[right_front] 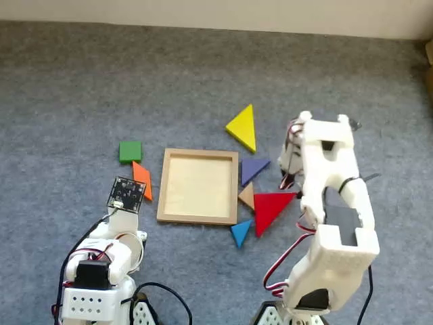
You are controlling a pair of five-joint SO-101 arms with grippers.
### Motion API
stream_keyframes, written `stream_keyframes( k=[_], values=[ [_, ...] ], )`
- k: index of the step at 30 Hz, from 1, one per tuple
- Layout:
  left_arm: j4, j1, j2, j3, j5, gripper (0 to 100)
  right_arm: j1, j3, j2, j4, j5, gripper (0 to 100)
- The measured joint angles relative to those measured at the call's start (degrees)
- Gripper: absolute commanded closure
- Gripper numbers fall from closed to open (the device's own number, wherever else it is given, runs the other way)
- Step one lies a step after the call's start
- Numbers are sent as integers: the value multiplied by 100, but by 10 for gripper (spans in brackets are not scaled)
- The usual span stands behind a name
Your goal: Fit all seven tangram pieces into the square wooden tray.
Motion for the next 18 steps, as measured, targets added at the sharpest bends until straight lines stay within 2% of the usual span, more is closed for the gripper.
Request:
stream_keyframes(
  k=[4,7,8,13,18],
  values=[
    [0,0,0,0,0,993,176,-484,0,677,1046,918],
    [0,0,0,0,0,993,97,-677,0,1073,1960,998],
    [0,0,0,0,0,993,26,-686,0,1108,2145,992],
    [0,0,0,0,0,993,-721,-695,0,1152,2725,994],
    [0,0,0,0,0,993,-1363,-615,0,1152,2822,994]
  ],
)
